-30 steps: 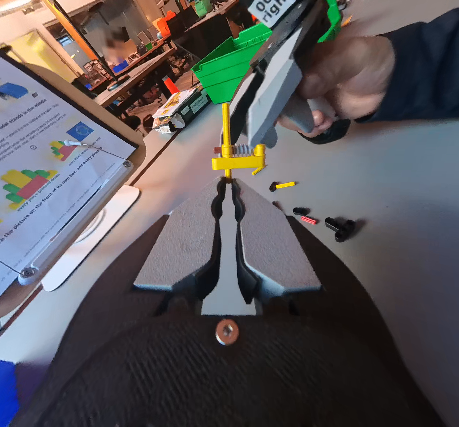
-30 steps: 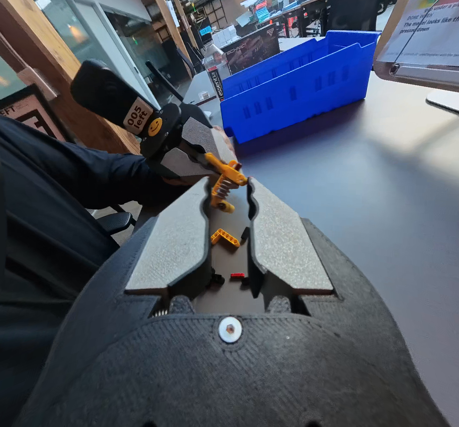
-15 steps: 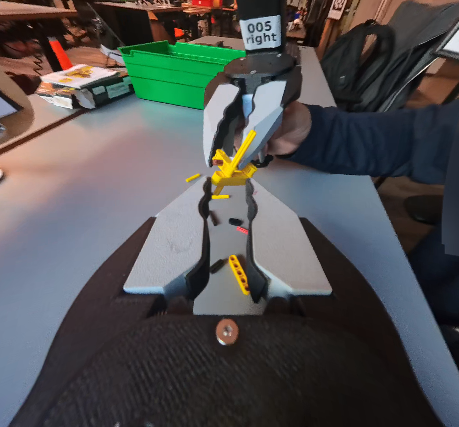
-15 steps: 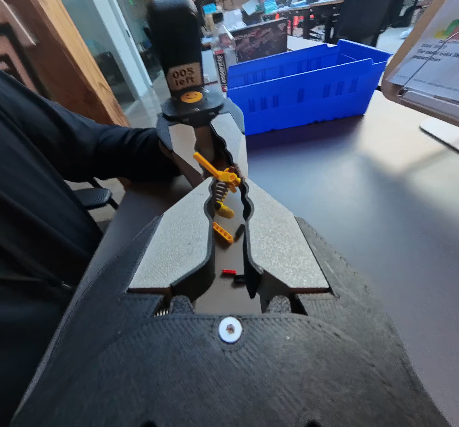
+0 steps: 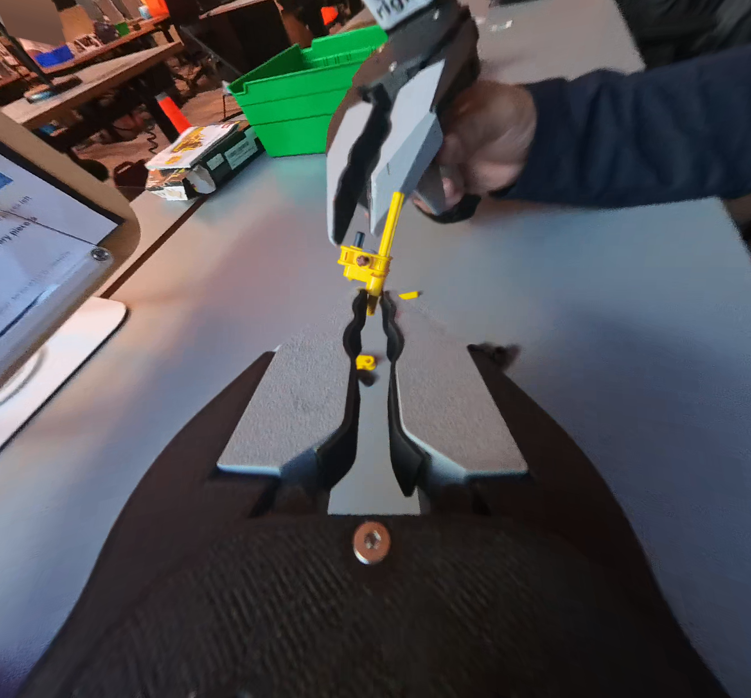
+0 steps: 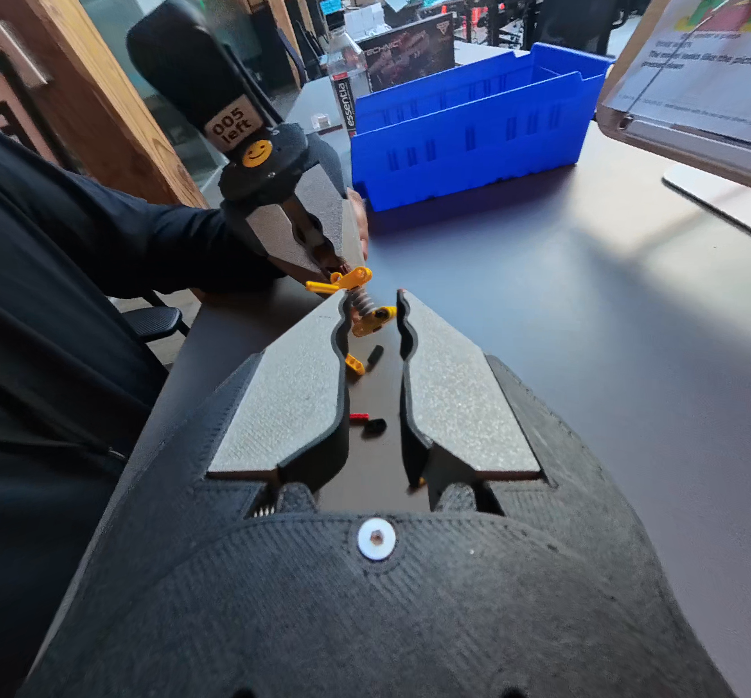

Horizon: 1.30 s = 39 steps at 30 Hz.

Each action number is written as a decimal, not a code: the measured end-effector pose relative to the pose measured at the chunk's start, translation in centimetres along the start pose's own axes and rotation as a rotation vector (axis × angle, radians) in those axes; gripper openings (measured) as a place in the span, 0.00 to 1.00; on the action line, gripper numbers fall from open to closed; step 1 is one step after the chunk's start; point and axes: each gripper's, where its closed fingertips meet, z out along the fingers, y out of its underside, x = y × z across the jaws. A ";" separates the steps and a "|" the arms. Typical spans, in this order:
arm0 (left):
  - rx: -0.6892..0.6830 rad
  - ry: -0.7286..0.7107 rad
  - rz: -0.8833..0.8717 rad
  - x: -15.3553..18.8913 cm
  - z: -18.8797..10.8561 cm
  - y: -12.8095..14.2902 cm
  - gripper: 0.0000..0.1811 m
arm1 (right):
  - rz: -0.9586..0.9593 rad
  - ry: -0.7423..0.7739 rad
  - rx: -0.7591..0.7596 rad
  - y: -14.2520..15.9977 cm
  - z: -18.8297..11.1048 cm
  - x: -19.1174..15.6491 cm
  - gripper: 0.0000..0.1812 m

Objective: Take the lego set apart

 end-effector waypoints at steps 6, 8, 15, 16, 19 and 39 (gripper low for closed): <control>-0.051 -0.007 0.002 -0.1 0.6 1.3 0.02 | -0.012 0.047 0.003 0.3 -0.9 1.2 0.12; -0.041 -0.017 -0.013 -0.6 0.6 1.6 0.02 | -0.011 0.046 0.007 0.5 -1.0 1.4 0.13; 0.018 0.070 -0.176 -0.6 0.4 1.9 0.02 | 0.045 -0.014 0.029 1.4 -0.3 1.5 0.18; 0.038 0.094 -0.223 -0.5 0.3 1.6 0.02 | 0.048 -0.030 0.027 1.4 0.0 1.0 0.18; 0.084 0.132 -0.332 -0.7 0.0 1.1 0.02 | 0.036 -0.054 0.015 1.9 0.6 0.3 0.19; 0.118 0.139 -0.501 -2.1 -0.9 0.5 0.11 | 0.300 -0.114 -0.071 3.4 1.5 0.2 0.12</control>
